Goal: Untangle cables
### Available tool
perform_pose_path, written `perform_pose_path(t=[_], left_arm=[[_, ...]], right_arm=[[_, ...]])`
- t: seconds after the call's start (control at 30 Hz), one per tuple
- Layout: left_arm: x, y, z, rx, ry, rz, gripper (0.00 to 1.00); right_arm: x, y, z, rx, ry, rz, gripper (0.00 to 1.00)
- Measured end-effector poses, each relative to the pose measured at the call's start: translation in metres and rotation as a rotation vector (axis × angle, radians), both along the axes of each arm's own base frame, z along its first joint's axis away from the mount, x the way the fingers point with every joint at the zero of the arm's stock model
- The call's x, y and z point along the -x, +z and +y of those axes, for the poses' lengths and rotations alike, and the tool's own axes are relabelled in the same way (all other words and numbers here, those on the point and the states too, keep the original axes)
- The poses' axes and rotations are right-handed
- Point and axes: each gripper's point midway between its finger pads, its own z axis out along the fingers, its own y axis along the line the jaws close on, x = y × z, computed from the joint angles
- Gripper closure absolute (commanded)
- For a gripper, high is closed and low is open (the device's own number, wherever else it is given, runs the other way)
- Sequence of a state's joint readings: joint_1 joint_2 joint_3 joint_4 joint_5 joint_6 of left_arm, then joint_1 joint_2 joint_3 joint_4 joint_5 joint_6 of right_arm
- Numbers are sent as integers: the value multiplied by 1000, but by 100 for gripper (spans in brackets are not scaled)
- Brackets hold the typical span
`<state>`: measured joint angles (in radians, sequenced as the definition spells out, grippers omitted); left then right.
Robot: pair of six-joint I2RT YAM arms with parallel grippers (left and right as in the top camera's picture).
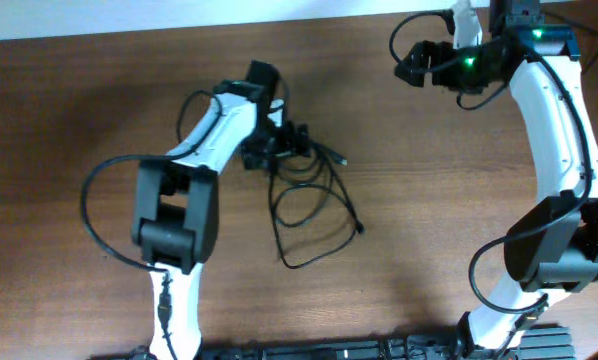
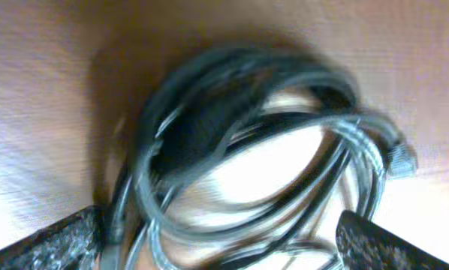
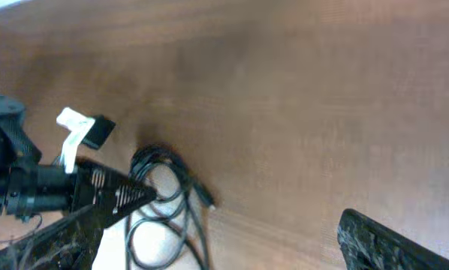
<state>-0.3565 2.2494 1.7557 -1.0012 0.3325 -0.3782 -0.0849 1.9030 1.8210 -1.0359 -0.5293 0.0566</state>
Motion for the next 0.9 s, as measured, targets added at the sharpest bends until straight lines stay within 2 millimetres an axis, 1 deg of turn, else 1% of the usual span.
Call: perform_pose_path(t=[0.03, 0.07, 0.1, 0.13, 0.17, 0.2, 0.27, 0.3, 0.33, 0.37, 0.4, 0.43, 0.47, 0.53, 0.57, 0.6, 0.63, 0.73, 0.8, 0.87, 0.9], left_arm=[[2, 8, -3, -9, -30, 3, 1], [-6, 22, 1, -35, -42, -26, 1], [-20, 37, 5, -53, -42, -84, 1], [-40, 65, 16, -99, -23, -185, 1], [-49, 89, 29, -140, 13, -257, 1], [-53, 113, 44, -173, 65, -306, 1], [-55, 136, 61, -201, 144, -347, 1], [-56, 141, 69, -220, 189, -354, 1], [-57, 140, 73, -227, 204, -350, 1], [-56, 140, 74, -232, 212, -344, 1], [-55, 140, 75, -236, 217, -341, 1], [-53, 139, 75, -241, 218, -332, 1], [-51, 138, 76, -244, 219, -326, 1], [-51, 138, 76, -246, 219, -324, 1], [-51, 138, 77, -250, 219, -324, 1], [-51, 138, 77, -252, 220, -325, 1], [-51, 138, 77, -252, 223, -324, 1], [-51, 138, 77, -252, 223, -325, 1], [-51, 138, 77, -252, 223, -324, 1], [-51, 138, 77, -252, 223, -324, 1], [-50, 137, 77, -253, 223, -322, 1]], right_arm=[[8, -4, 0, -4, -1, 40, 1], [16, -7, 1, -10, -5, 81, 1], [23, -9, 3, -18, -12, 118, 1], [35, -14, 9, -28, -14, 182, 4], [55, -21, 21, -34, 4, 273, 14], [61, -24, 26, -35, 12, 302, 22], [86, -44, 58, -28, 83, 398, 37], [96, -65, 82, -26, 116, 428, 49], [105, -77, 94, -25, 122, 466, 49], [110, -96, 111, -27, 138, 469, 49], [115, -109, 119, -27, 137, 482, 49], [115, -121, 127, -34, 127, 473, 50], [115, -138, 135, -46, 103, 463, 50], [111, -157, 145, -74, 67, 432, 51], [112, -164, 149, -88, 44, 431, 52], [112, -169, 150, -98, 21, 433, 56], [110, -172, 151, -108, 4, 430, 57], [109, -176, 156, -130, -48, 451, 58], [108, -186, 171, -136, -50, 457, 64], [111, -196, 183, -134, -71, 481, 65], [113, -196, 188, -135, -86, 490, 80]])
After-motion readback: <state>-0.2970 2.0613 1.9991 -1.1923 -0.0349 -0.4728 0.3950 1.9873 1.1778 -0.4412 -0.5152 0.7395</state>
